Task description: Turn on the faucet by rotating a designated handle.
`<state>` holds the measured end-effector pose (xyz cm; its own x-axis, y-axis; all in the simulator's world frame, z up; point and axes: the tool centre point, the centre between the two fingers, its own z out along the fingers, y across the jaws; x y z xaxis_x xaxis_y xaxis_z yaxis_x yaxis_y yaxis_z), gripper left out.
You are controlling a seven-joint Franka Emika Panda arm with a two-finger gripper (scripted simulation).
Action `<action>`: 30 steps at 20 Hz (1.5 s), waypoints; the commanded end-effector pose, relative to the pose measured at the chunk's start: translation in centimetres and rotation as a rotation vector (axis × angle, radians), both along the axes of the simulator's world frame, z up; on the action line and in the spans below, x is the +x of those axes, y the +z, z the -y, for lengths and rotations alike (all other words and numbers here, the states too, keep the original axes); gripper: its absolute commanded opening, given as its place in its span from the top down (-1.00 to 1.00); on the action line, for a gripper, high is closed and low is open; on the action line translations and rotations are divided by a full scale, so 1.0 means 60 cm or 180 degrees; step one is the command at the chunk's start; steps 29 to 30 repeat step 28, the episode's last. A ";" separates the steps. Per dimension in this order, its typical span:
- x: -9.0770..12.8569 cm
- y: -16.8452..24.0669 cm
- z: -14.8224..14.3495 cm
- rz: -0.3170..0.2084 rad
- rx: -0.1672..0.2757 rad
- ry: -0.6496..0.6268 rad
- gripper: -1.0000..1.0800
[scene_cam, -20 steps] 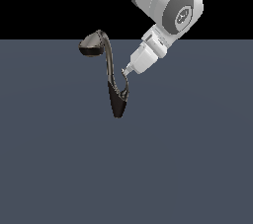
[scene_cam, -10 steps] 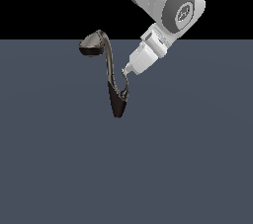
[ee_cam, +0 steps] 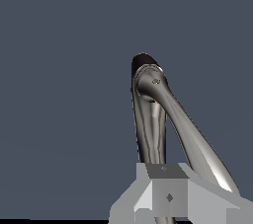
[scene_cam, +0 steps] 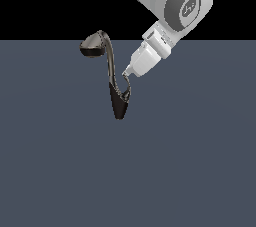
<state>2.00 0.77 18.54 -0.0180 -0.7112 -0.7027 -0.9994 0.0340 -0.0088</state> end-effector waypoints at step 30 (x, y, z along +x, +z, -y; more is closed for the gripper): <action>-0.119 -0.078 0.072 -0.0008 0.0020 0.0034 1.00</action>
